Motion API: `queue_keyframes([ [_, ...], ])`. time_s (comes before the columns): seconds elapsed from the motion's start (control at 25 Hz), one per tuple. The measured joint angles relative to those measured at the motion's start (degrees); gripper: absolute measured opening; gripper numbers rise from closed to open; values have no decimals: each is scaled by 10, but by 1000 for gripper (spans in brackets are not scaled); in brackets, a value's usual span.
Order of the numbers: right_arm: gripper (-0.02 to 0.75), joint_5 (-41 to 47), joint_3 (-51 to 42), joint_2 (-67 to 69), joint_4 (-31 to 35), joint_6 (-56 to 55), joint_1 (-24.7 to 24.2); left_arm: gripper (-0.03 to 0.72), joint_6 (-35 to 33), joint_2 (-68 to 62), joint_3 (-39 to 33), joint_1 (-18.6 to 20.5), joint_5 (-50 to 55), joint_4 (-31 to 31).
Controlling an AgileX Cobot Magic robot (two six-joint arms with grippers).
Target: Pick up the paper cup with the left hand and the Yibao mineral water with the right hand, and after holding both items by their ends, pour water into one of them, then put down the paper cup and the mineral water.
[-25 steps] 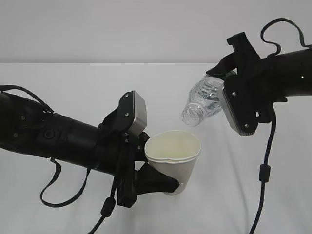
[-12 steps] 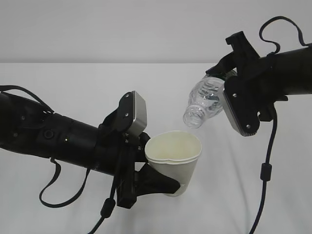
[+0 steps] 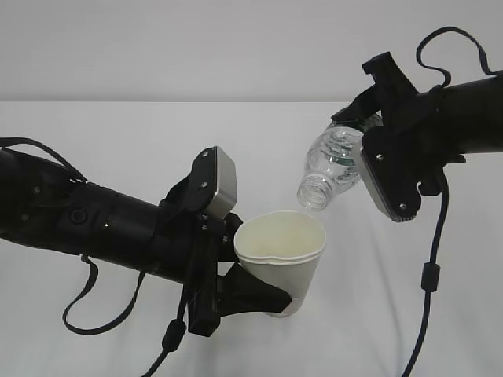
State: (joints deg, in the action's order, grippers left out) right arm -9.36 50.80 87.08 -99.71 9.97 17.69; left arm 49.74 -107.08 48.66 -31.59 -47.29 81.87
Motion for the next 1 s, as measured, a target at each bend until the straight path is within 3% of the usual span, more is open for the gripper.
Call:
queue_keyframes([
  [1.0,456,15,5,0,-14,1,22,391,0,0,2,-6,12,-8],
])
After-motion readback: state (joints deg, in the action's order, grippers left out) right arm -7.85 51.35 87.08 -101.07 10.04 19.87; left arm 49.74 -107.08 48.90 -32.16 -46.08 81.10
